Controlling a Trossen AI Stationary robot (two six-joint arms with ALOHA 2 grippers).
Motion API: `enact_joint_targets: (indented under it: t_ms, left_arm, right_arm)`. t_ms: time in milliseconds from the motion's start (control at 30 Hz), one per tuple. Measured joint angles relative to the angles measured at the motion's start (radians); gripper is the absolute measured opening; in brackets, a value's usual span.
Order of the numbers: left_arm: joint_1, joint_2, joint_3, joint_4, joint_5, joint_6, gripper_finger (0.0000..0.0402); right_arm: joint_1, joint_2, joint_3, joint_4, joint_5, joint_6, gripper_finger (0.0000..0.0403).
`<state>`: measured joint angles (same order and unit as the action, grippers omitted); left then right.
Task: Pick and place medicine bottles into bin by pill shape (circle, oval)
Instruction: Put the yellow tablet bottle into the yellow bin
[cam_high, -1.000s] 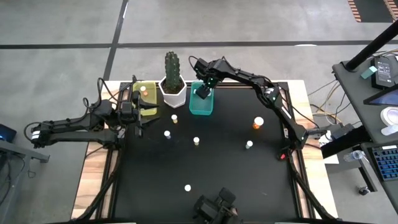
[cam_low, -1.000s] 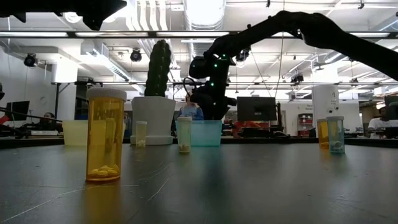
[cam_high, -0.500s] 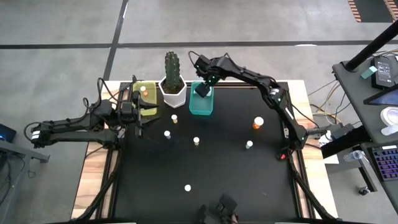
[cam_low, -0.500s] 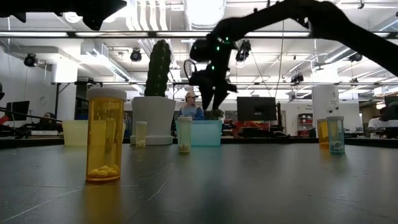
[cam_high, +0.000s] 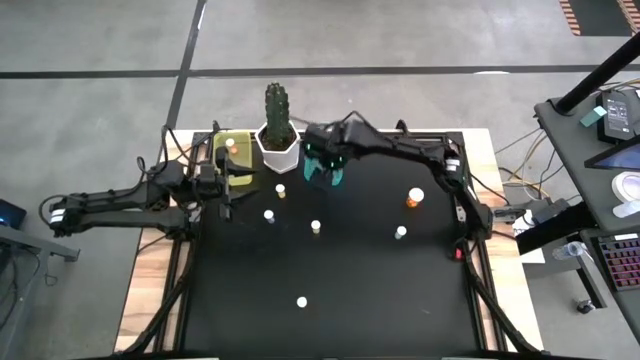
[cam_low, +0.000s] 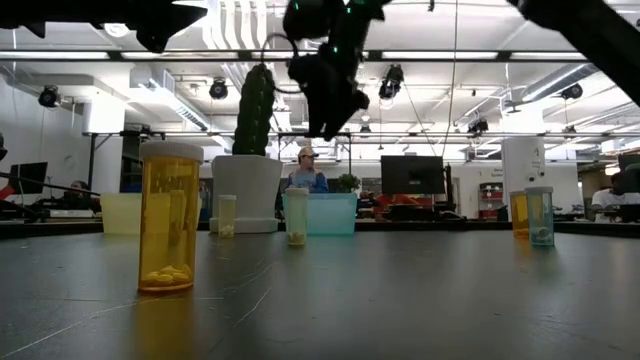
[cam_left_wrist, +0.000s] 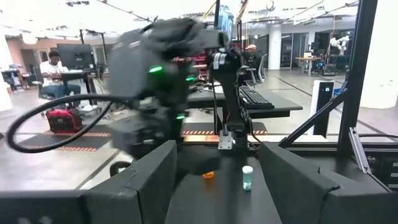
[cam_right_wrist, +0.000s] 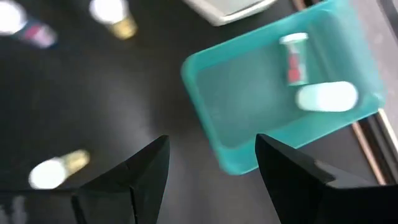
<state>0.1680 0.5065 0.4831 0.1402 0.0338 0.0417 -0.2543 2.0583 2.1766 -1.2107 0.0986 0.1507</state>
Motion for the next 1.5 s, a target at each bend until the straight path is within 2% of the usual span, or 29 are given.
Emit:
enact_joint_targets:
  t_ms: [200, 333, 500, 700, 1067, 1500]
  left_arm:
    - [0.000, 0.019, 0.000, 0.001, 0.000, -0.010, 0.0215]
    - [0.000, 0.027, 0.000, 0.002, 0.000, -0.014, 0.0215]
    - [0.000, 0.031, 0.000, 0.014, 0.000, -0.036, 0.0215]
    - [0.000, 0.040, 0.000, 0.013, 0.000, -0.061, 0.0215]
    - [0.000, 0.090, 0.000, 0.032, 0.000, -0.101, 0.0215]
    - [-0.039, 0.224, 0.000, 0.033, 0.054, -0.332, 0.0215]
  right_arm:
    - [0.147, -0.089, -0.130, 0.042, 0.102, 0.050, 0.0231]
    - [0.228, -0.171, -0.260, 0.124, 0.113, 0.097, 0.0231]
    - [0.318, -0.299, -0.457, 0.301, 0.115, 0.141, 0.0231]
    - [0.399, -0.443, -0.706, 0.559, 0.114, 0.122, 0.0231]
    - [0.438, -0.642, -1.081, 0.941, 0.114, 0.067, 0.0231]
    - [0.438, -0.827, -1.425, 1.412, 0.111, -0.116, 0.0231]
